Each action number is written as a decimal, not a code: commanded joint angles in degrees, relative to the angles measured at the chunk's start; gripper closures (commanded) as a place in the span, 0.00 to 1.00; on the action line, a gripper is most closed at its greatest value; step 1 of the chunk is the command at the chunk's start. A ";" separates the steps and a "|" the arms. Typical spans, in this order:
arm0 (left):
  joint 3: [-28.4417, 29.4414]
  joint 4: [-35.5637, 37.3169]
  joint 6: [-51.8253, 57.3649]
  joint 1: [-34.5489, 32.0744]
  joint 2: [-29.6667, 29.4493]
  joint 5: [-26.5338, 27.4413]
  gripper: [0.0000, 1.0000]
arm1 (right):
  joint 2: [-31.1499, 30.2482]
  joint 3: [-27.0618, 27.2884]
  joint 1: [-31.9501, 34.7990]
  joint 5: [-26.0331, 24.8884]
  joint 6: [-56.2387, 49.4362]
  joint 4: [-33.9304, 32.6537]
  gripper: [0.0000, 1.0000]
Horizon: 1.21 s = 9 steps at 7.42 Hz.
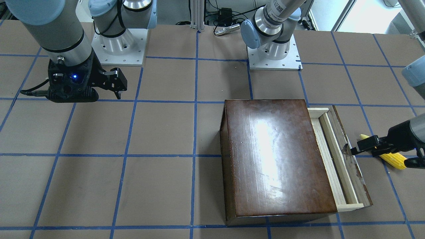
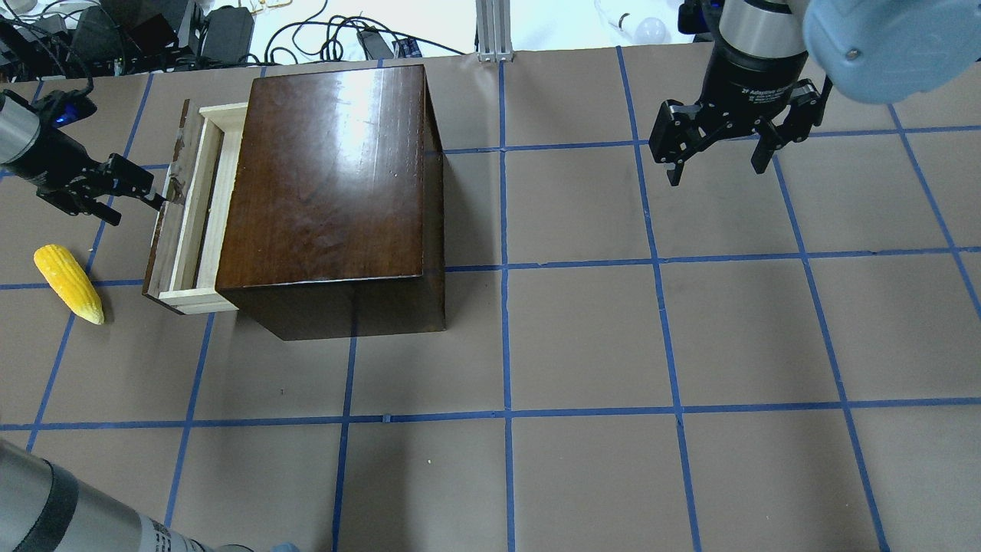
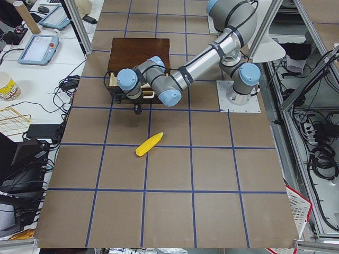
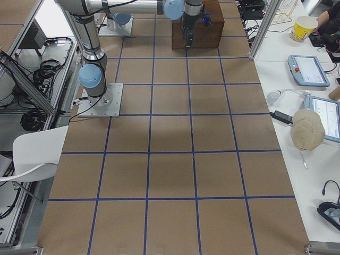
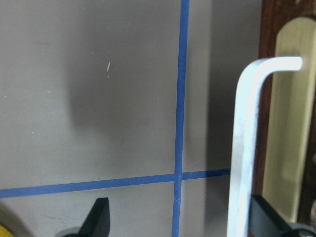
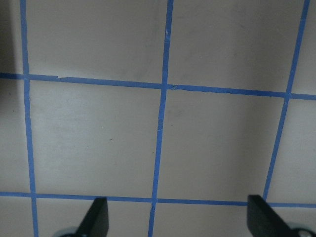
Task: Open drawer and put corn inside
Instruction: 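Release the handle and move the left gripper over the yellow corn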
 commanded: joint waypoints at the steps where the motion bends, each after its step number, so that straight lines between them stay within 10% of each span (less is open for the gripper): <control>1: 2.69 -4.29 -0.01 0.00 1.45 5.40 0.00 | 0.00 0.00 -0.06 0.00 0.00 0.00 0.00; 4: 3.23 -4.15 11.28 3.24 2.08 15.53 0.00 | 0.00 0.00 -0.06 0.00 0.00 0.00 0.00; 9: 1.74 10.43 21.97 8.88 -5.03 16.18 0.00 | 0.00 0.00 -0.06 -0.09 0.00 0.00 0.00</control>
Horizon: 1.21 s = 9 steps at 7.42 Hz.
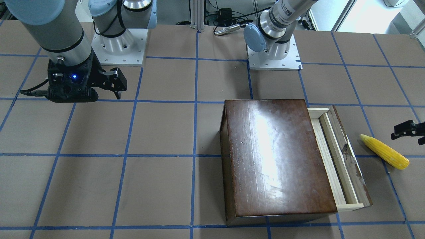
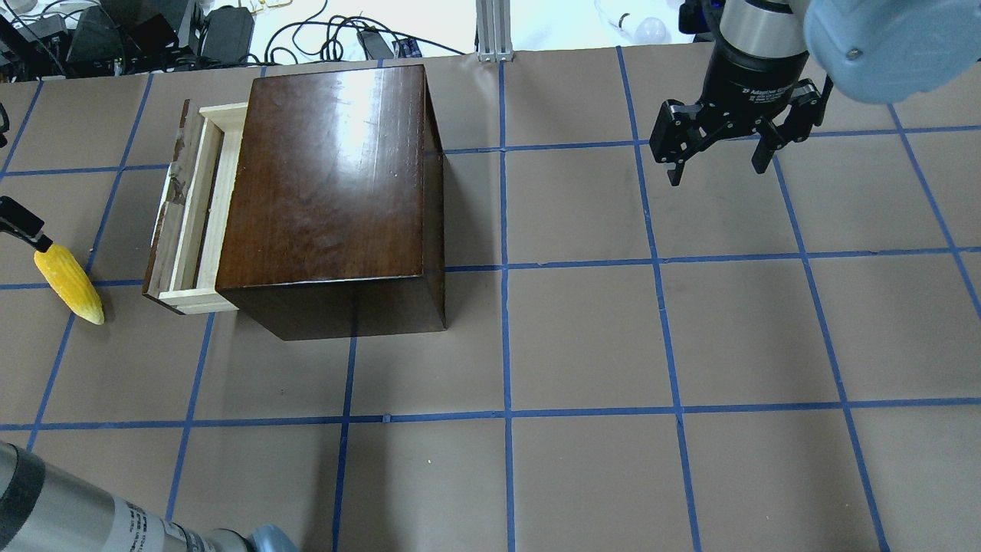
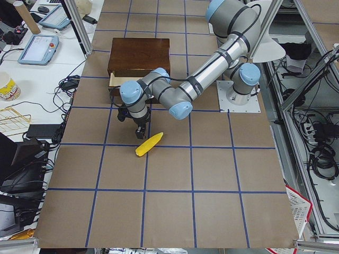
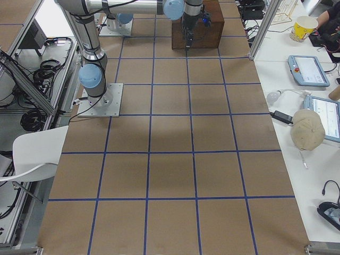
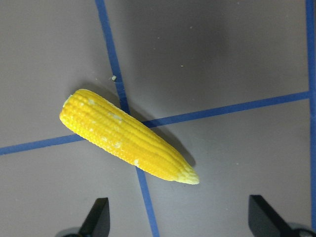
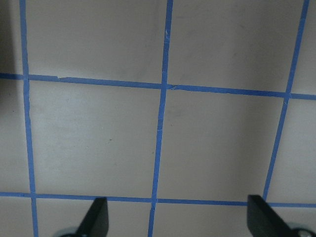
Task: Open drawer and put corn inside
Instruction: 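Lower the left gripper and grasp the yellow corn cob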
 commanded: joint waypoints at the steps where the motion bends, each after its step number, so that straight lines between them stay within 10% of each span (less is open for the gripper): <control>1: -0.76 4.88 -0.18 1.77 -4.00 -0.62 0.00 | 0.00 0.00 0.09 0.02 0.00 0.00 0.00; 9: -4.19 13.86 -11.79 2.40 -7.53 -0.97 0.00 | 0.00 0.00 0.00 0.02 0.00 0.00 0.00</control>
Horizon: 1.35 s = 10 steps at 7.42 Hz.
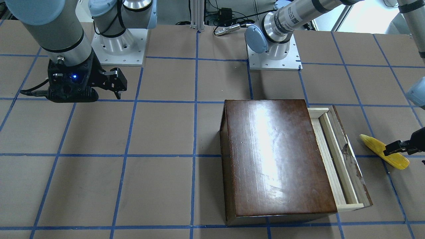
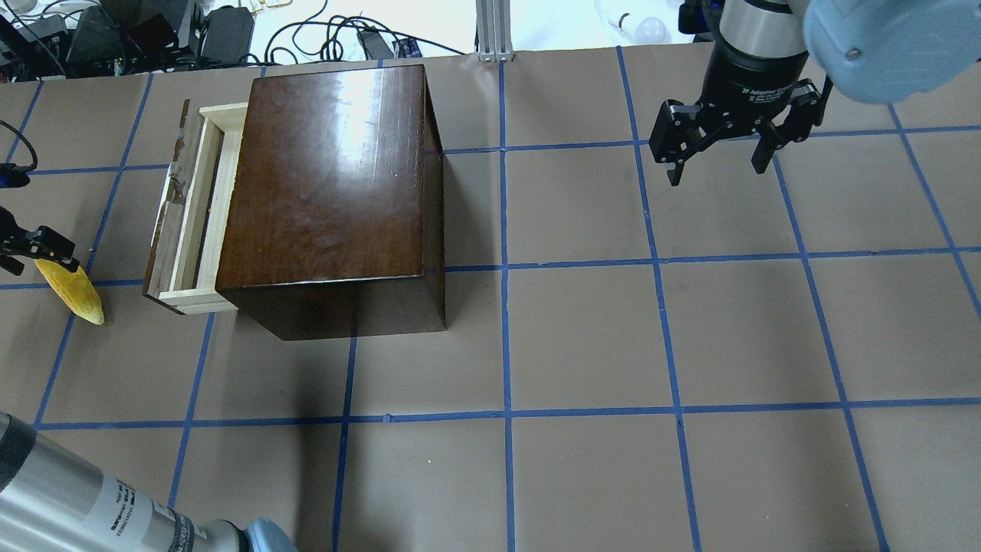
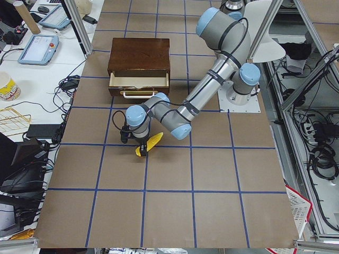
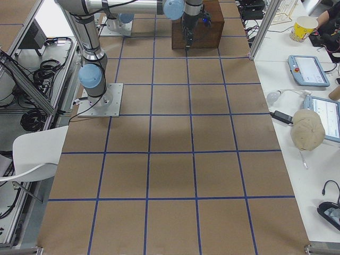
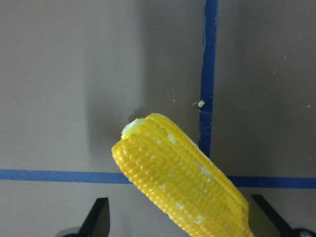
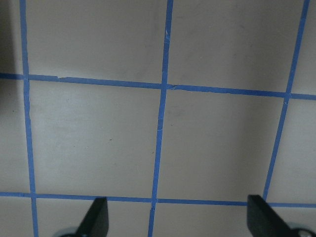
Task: Open drawer and put corn inside
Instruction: 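Lower the left gripper and grasp the yellow corn cob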
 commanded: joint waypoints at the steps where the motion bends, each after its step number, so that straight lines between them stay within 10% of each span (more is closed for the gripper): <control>1: 0.00 0.04 -0.22 0.00 -0.90 -3.63 0.00 | 0.00 0.00 -0.02 0.00 0.00 0.00 0.00; 2: 0.00 0.04 -0.31 0.00 -1.26 -4.80 0.00 | 0.00 0.00 0.07 0.00 0.00 0.00 0.00; 8: 0.00 -0.05 -0.04 0.08 -1.17 -4.02 0.99 | 0.00 0.00 -0.02 0.00 0.00 0.00 0.00; 10: 0.70 -0.22 -0.04 0.00 -0.56 -4.02 1.00 | 0.00 0.00 -0.02 0.00 0.00 0.00 0.00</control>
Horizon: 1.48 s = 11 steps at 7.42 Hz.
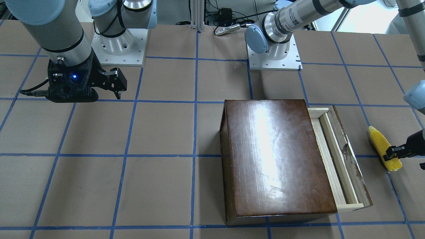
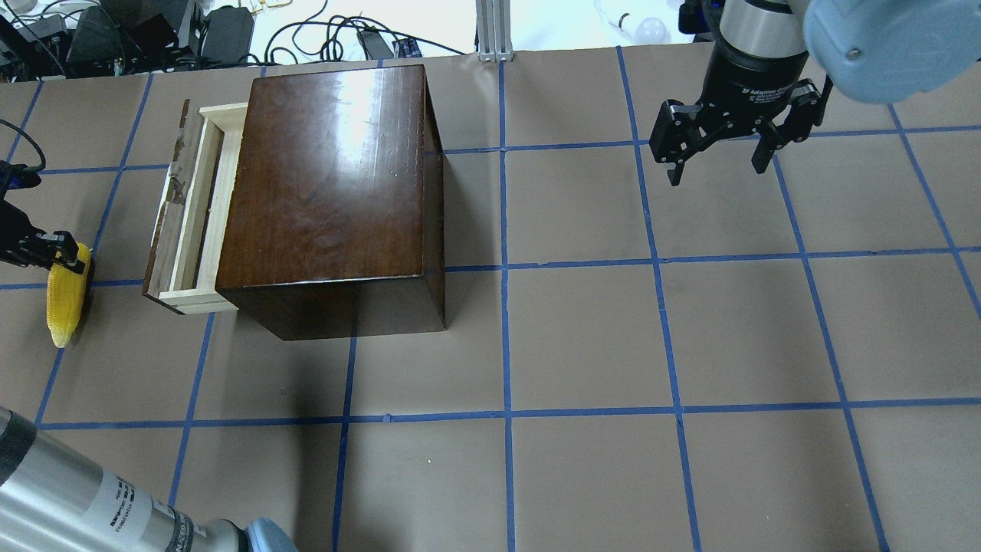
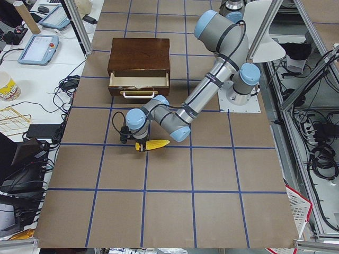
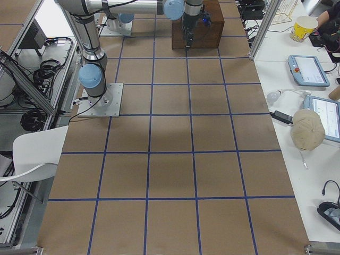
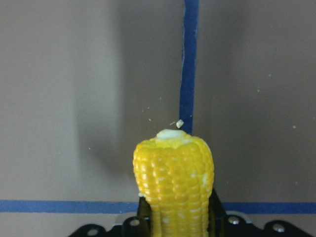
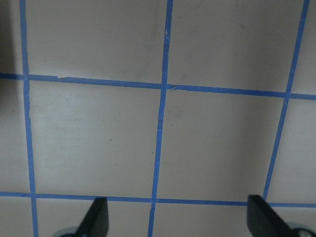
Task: Open drawer and put corn inside
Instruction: 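Lift the corn with the left gripper and carry it over the drawer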
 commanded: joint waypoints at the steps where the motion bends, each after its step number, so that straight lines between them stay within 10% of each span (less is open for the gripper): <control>1: 0.73 -1.09 0.01 -0.12 1.49 -0.01 1.00 | 0.00 0.00 0.09 0.00 0.00 0.00 0.00; 6: 10.47 -20.56 0.01 -5.99 10.98 -0.45 1.00 | 0.00 0.00 0.00 0.00 0.00 0.00 0.00; 11: 10.05 -21.58 -5.07 -21.19 15.56 -0.27 1.00 | 0.00 0.00 0.00 0.00 0.00 0.00 0.00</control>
